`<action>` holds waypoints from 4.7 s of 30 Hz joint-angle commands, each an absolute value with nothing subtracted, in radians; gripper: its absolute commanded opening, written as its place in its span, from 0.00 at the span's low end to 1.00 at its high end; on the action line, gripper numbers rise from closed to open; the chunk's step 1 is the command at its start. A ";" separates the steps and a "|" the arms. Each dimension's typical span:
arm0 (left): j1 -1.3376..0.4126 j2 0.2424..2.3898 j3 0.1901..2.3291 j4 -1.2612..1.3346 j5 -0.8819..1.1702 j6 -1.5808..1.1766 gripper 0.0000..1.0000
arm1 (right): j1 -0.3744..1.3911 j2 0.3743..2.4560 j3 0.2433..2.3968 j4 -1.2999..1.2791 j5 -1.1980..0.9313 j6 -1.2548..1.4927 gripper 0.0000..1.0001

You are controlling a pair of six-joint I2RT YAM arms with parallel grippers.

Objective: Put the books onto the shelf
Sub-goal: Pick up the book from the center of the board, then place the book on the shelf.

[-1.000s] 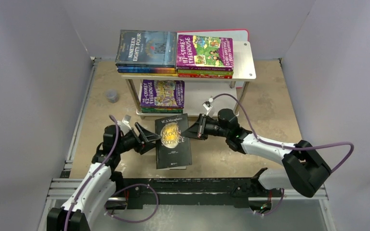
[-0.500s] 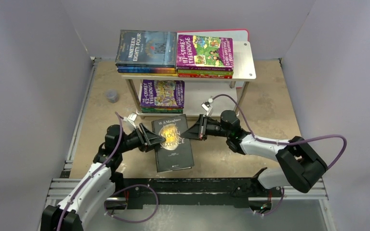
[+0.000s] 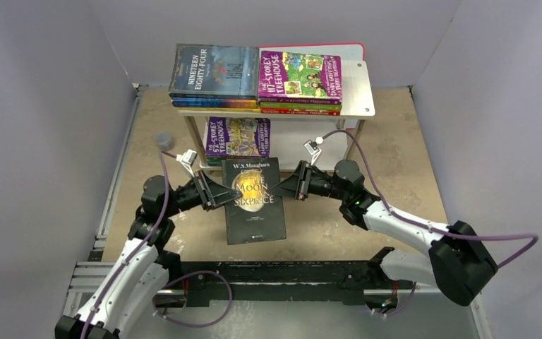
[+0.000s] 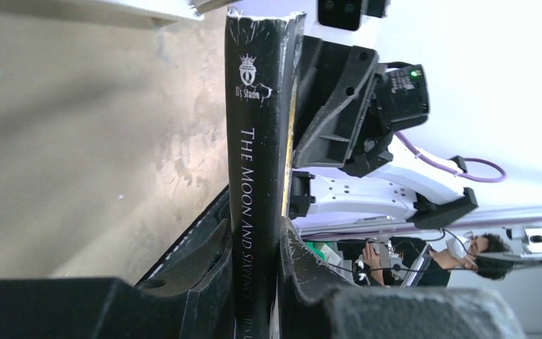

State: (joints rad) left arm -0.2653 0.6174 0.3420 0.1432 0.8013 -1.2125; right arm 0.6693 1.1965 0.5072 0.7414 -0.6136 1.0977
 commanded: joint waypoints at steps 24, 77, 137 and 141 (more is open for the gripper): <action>-0.285 0.561 1.102 -0.056 0.467 -1.061 0.00 | 0.702 0.809 0.722 0.460 -0.569 0.826 0.80; -0.351 1.206 1.471 -0.149 -0.423 -1.595 0.19 | 0.702 0.707 0.772 0.305 -0.422 0.780 0.81; -0.350 1.150 1.892 -0.873 -0.611 -0.635 0.72 | 0.746 1.351 1.611 -0.169 -0.292 0.343 0.59; -0.350 1.255 1.978 -0.878 -0.648 -0.615 0.74 | 0.775 1.418 1.701 -0.244 -0.208 0.295 0.62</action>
State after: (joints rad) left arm -0.3485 1.1706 1.8904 -0.9123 -0.5690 -0.6609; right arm 0.7483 1.3766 1.6058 -0.1726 -0.2882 0.3840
